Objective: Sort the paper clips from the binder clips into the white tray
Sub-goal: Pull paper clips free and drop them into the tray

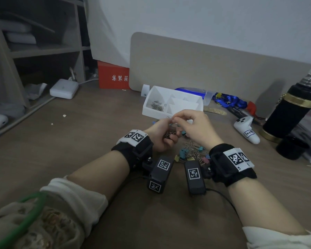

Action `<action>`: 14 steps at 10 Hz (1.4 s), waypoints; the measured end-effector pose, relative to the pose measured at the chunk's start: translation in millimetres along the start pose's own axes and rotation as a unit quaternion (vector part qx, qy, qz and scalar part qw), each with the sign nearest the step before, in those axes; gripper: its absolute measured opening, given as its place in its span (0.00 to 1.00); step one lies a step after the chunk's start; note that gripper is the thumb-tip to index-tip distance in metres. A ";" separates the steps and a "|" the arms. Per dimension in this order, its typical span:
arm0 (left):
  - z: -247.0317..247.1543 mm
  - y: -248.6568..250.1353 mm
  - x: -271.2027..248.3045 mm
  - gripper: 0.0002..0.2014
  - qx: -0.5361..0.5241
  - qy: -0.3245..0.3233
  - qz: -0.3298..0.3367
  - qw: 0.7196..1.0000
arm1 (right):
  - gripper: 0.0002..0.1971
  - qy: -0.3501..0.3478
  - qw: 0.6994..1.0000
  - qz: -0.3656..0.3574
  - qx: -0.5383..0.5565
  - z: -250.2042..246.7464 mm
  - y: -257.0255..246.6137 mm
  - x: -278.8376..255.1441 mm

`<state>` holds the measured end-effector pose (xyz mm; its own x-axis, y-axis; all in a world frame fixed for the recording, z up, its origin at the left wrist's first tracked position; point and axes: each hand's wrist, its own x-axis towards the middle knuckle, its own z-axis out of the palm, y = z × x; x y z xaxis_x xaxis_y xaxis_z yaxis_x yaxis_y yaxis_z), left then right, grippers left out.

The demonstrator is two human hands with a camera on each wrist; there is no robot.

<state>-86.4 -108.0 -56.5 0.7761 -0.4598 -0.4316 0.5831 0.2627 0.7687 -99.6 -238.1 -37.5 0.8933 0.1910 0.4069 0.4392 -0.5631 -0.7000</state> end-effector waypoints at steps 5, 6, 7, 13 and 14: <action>-1.6 -1.7 1.6 0.19 0.003 0.016 0.009 1.000 | 0.07 -0.167 0.933 0.181 -0.262 -28.1 13.7 -1.0; -0.9 -2.0 1.4 0.19 0.010 0.016 0.005 1.000 | 0.10 -0.167 0.932 0.193 -0.258 -27.3 16.9 -1.3; -0.5 -2.4 1.0 0.19 0.010 0.017 0.006 1.000 | 0.13 -0.174 0.930 0.202 -0.253 -24.7 20.1 -1.3; -0.4 -2.8 0.8 0.19 0.007 0.026 0.011 1.000 | 0.10 -0.135 0.941 0.185 -0.248 -17.5 29.3 0.2; -0.3 -3.0 0.9 0.19 0.008 0.026 0.009 1.000 | 0.12 -0.114 0.942 0.180 -0.260 -19.0 27.3 1.3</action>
<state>-87.5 -108.9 -59.4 0.7980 -0.4102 -0.4414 0.5654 0.2564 0.7839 -88.2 -268.6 -44.9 0.9987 0.0470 0.0211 0.0514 -0.9309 -0.3616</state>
